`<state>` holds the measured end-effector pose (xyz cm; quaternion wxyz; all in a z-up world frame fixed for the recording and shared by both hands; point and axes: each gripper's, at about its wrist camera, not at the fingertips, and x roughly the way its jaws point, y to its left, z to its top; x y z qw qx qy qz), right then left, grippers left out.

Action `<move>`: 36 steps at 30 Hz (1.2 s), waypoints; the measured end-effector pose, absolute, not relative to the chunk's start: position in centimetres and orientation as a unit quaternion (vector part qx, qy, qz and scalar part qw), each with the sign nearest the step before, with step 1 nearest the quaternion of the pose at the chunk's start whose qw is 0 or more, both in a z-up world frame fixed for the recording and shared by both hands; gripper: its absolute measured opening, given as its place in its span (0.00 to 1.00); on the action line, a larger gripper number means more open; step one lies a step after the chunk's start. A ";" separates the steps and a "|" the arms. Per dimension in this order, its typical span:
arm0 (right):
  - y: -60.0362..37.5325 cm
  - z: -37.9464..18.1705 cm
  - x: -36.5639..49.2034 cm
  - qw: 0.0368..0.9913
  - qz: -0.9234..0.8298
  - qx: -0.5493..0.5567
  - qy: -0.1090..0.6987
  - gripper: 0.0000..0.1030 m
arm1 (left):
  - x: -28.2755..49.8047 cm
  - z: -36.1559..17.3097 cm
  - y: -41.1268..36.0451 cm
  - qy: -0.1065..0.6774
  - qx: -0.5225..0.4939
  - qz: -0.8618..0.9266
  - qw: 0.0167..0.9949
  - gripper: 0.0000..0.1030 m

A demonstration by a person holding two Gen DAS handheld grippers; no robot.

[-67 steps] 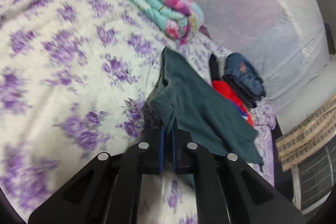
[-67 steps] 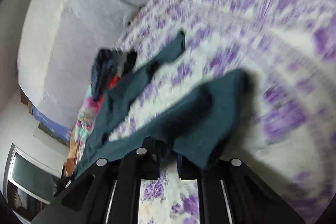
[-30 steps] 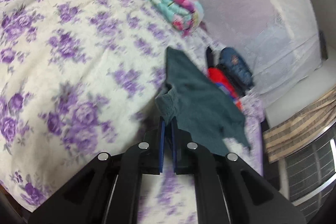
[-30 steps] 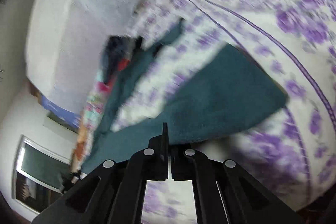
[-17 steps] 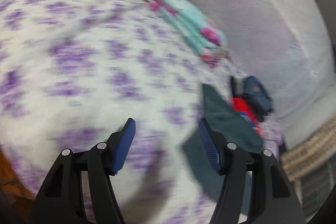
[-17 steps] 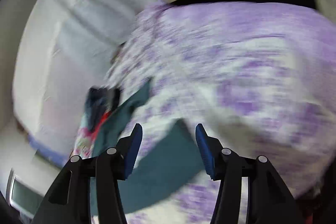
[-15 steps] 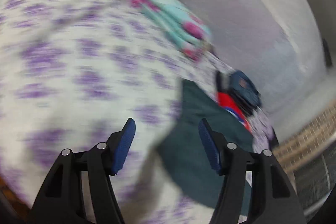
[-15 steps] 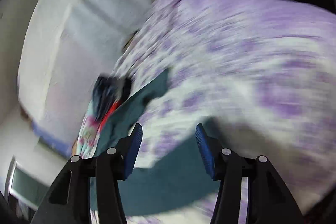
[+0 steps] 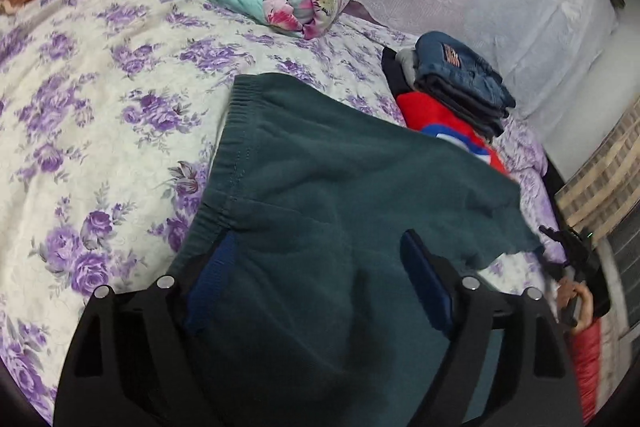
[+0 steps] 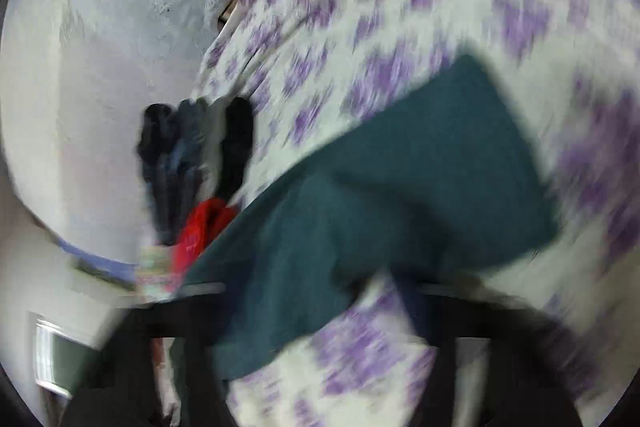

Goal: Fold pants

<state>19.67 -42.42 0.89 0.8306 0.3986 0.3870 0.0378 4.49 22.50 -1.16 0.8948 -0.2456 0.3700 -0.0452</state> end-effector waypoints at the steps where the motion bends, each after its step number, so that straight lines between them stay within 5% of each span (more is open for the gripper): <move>1: -42.6 1.6 19.3 0.844 0.029 0.377 0.382 0.04 | 4.7 -1.1 22.3 0.370 -0.244 -0.044 0.895 0.78; 7: -45.7 4.6 14.9 0.881 -0.001 0.292 0.372 0.05 | 5.0 -1.1 22.3 0.368 -0.247 -0.050 0.895 0.85; 8: -45.9 4.1 14.7 0.882 -0.015 0.274 0.384 0.09 | 5.2 -1.1 21.9 0.371 -0.237 -0.048 0.897 0.86; 10: -46.7 1.7 15.6 0.861 -0.030 0.243 0.445 0.36 | 5.6 -1.0 21.0 0.379 -0.213 -0.041 0.900 0.90; 16: -50.0 1.3 12.0 0.837 0.023 0.360 0.411 0.59 | 5.2 0.7 22.3 0.385 -0.217 -0.032 0.896 0.90; 24: -47.8 6.1 7.3 0.901 0.092 0.282 0.316 0.62 | 10.0 2.5 27.7 0.376 -0.257 -0.005 0.890 0.89; 27: -44.4 8.4 5.7 0.932 0.161 0.236 0.221 0.97 | 13.3 1.3 26.5 0.407 -0.244 -0.031 0.880 0.75; 30: -41.8 8.6 4.5 0.948 0.194 0.210 0.144 0.97 | 15.2 0.0 24.9 0.426 -0.219 -0.045 0.877 0.61; 36: -35.0 9.1 9.4 0.940 0.237 0.095 0.224 0.97 | 16.8 0.4 24.2 0.402 -0.203 -0.097 0.887 0.45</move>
